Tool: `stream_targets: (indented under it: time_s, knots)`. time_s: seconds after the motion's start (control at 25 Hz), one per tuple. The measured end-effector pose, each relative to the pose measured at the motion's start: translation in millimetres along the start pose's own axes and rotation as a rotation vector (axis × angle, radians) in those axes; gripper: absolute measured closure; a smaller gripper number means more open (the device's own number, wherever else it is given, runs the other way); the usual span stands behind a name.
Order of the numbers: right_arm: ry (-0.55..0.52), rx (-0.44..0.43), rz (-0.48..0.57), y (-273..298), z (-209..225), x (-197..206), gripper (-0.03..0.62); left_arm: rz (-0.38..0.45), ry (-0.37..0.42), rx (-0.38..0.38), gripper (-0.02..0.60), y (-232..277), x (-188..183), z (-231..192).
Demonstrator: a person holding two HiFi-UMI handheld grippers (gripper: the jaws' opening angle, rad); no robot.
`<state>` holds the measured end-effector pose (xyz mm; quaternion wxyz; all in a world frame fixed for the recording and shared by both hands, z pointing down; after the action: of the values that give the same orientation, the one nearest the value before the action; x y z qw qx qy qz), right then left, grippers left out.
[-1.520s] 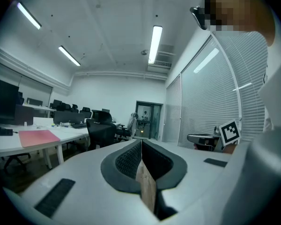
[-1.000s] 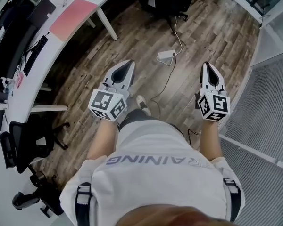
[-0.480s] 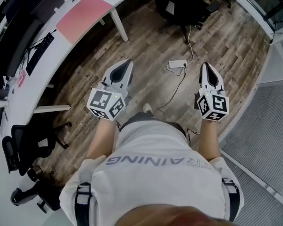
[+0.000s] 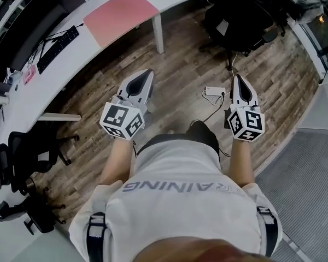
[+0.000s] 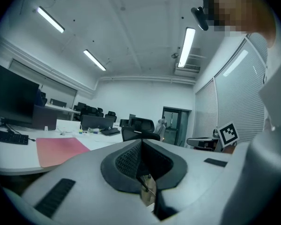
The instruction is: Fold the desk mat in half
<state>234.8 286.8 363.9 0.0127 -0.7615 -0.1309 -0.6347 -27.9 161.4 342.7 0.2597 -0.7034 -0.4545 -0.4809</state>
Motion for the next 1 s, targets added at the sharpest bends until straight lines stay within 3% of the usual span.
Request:
stream_targets:
  time_s: [0.44, 1.0]
  knots:
    - [-0.029, -0.213, 0.02, 115, -36, -19, 0.571, 0.056, -0.051, -0.186, 0.551, 3, -14, -71]
    - [0.019, -0.4, 0.009, 271, 41, -14, 0.571, 0.085, -0.025, -0.328, 0.551, 140, -48, -93]
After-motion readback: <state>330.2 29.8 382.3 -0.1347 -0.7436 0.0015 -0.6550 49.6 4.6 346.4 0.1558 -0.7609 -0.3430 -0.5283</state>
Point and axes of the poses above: the fingertips, and each gripper's own axes: y forward along the fingers, z to its right, x out of its underside, the point moved 3 cm from there along -y, backward along the fingers, and after that the axes turned 13 degrees about -y, right-handed, at the moved point
